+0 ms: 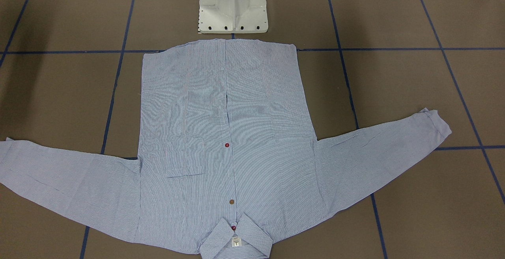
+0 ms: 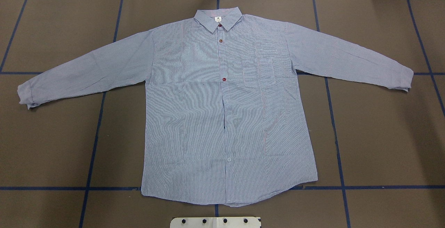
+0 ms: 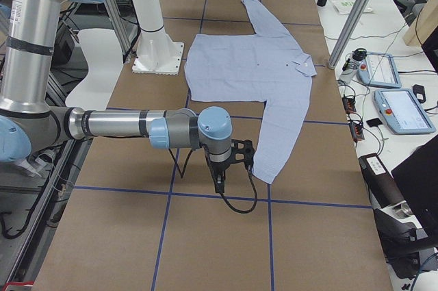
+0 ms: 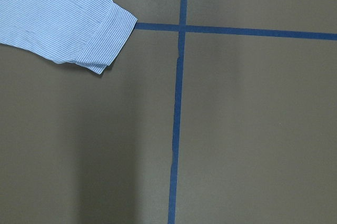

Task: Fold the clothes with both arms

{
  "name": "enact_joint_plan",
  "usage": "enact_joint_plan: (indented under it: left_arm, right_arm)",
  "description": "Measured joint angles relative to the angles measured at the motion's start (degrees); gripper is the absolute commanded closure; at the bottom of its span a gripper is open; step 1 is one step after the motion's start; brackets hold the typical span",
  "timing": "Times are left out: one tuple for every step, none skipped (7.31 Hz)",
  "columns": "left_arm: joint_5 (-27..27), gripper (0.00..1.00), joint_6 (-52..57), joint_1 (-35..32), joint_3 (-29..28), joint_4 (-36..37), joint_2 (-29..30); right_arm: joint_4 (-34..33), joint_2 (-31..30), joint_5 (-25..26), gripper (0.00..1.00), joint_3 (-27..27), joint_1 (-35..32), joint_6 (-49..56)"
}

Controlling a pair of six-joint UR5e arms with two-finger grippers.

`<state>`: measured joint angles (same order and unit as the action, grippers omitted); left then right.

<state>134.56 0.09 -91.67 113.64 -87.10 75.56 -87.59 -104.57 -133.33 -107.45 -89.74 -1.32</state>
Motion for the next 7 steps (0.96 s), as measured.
enact_joint_plan:
  left_arm:
    - [0.0,0.0,0.0,0.0,0.0,0.0,0.0]
    - [0.0,0.0,0.0,0.0,0.1,0.0,0.1]
    - [0.0,0.0,0.0,0.0,0.3,0.0,0.2]
    - [0.0,0.0,-0.2,0.0,0.6,-0.1,0.5]
    - [0.0,0.0,-0.3,0.0,0.6,-0.5,0.8]
    - [0.2,0.0,-0.2,-0.1,0.5,-1.3,1.1]
    - [0.3,0.0,-0.1,-0.2,0.6,-1.8,1.3]
  right_arm:
    - [0.0,0.0,0.0,0.0,0.0,0.0,0.0]
    - [0.0,0.0,0.0,0.0,0.0,0.0,0.0]
    - [0.0,0.0,0.0,0.0,0.0,0.0,0.0]
    - [0.0,0.0,0.0,0.0,0.0,0.0,0.0]
    - [0.0,0.1,0.0,0.0,0.0,0.0,0.0]
    - [0.0,0.1,0.0,0.0,0.0,0.0,-0.1]
    - [0.0,0.1,0.0,0.0,-0.1,0.0,-0.1]
